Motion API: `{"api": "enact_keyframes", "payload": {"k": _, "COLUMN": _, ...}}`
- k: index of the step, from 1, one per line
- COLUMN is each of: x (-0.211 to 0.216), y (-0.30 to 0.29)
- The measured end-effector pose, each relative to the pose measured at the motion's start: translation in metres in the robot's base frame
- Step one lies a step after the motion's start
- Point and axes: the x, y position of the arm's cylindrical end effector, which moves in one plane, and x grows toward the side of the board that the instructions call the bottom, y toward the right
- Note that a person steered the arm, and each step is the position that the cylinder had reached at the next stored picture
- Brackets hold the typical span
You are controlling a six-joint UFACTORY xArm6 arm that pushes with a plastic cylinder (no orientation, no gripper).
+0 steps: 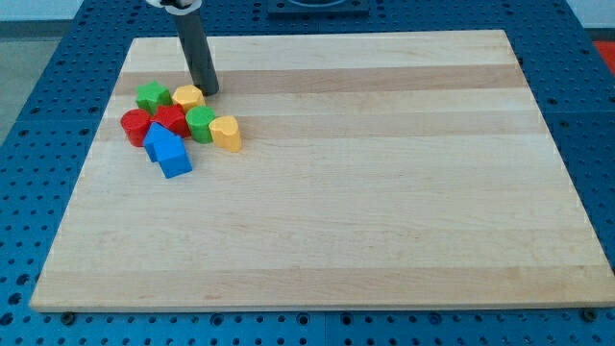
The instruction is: Push the green star into the yellow hexagon
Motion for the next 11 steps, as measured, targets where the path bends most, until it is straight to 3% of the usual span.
{"api": "enact_keyframes", "payload": {"k": 2, "x": -0.022, "y": -0.015}}
{"api": "enact_keyframes", "payload": {"k": 6, "x": -0.016, "y": -0.117}}
{"api": "enact_keyframes", "payload": {"k": 9, "x": 0.019, "y": -0.119}}
{"api": "enact_keyframes", "payload": {"k": 11, "x": 0.022, "y": -0.091}}
